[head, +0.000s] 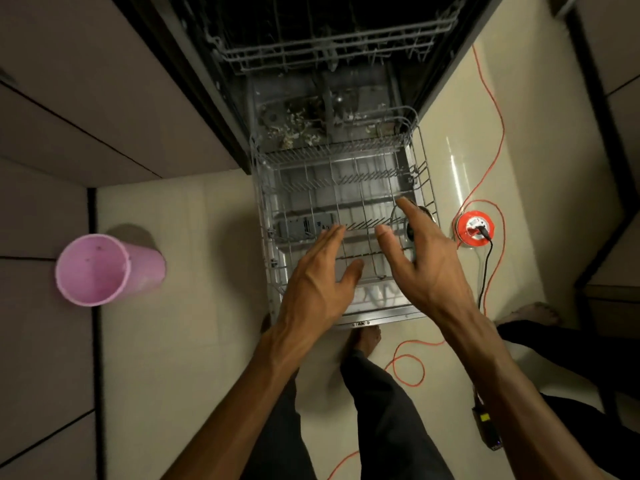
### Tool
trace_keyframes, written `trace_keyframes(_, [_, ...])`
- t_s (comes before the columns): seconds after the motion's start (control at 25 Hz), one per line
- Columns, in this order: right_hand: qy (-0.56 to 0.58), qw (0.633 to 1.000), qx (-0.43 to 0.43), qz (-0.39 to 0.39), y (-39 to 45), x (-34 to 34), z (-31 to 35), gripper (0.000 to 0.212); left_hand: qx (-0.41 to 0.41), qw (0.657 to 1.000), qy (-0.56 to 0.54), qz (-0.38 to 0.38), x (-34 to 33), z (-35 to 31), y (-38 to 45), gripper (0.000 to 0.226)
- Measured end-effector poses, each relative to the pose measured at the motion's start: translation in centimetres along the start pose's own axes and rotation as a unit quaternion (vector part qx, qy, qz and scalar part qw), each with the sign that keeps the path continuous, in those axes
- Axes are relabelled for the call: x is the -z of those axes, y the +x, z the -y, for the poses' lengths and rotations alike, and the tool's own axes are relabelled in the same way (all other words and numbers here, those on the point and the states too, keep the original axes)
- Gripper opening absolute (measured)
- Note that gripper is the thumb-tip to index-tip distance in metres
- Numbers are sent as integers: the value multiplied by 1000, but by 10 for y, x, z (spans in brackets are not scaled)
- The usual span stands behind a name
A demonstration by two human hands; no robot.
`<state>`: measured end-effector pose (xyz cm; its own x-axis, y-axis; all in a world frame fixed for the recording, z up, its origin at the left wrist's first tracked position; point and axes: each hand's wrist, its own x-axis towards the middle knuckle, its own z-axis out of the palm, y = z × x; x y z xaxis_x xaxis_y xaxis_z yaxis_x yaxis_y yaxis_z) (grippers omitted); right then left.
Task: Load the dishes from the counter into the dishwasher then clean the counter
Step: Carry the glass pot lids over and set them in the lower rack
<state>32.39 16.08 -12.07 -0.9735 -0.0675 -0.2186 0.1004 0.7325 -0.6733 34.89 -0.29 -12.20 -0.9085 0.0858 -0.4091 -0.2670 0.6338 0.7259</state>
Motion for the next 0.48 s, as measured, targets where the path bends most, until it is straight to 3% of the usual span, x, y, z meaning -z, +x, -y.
trace_keyframes(0.48, [40, 998, 47, 17, -89, 37, 156, 63, -2, 998, -22, -66, 145, -43, -128, 62])
